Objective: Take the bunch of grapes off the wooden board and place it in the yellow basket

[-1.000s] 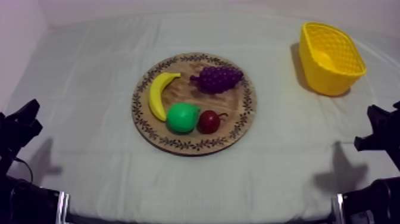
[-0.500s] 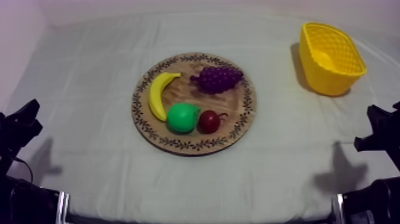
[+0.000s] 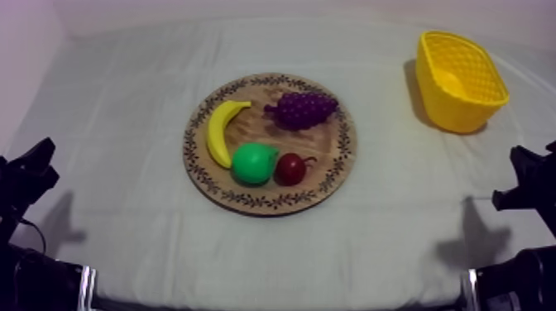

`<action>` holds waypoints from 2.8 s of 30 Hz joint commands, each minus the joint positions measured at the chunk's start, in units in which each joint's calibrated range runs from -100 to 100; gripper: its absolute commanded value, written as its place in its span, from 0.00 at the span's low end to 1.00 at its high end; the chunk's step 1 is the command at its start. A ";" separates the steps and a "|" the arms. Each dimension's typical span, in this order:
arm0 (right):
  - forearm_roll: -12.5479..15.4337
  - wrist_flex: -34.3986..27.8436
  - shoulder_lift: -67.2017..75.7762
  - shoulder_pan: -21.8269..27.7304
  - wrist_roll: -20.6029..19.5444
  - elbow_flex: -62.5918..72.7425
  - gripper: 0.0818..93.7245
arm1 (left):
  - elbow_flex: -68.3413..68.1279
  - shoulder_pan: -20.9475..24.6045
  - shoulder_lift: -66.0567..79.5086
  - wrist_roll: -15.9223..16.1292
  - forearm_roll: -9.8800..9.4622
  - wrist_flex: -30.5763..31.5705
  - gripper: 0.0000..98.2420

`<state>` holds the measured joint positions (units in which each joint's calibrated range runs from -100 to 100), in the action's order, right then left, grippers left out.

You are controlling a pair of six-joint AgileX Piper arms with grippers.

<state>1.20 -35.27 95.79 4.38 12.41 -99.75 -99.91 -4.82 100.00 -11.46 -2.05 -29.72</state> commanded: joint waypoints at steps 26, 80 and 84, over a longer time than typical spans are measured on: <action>0.00 0.03 -0.03 -0.01 1.39 -0.03 0.03 | 0.02 0.00 0.00 0.01 -0.02 0.06 0.00; -2.94 -8.14 -26.41 -7.26 -0.44 27.72 0.01 | 0.02 0.00 0.00 0.01 -0.02 0.06 0.00; -3.89 -10.42 -30.42 -8.84 -1.45 32.35 0.01 | 0.02 0.00 0.00 0.01 -0.02 0.06 0.00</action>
<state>-2.46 -44.83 67.06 -3.95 11.22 -69.55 -99.91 -4.82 100.00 -11.46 -2.05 -29.67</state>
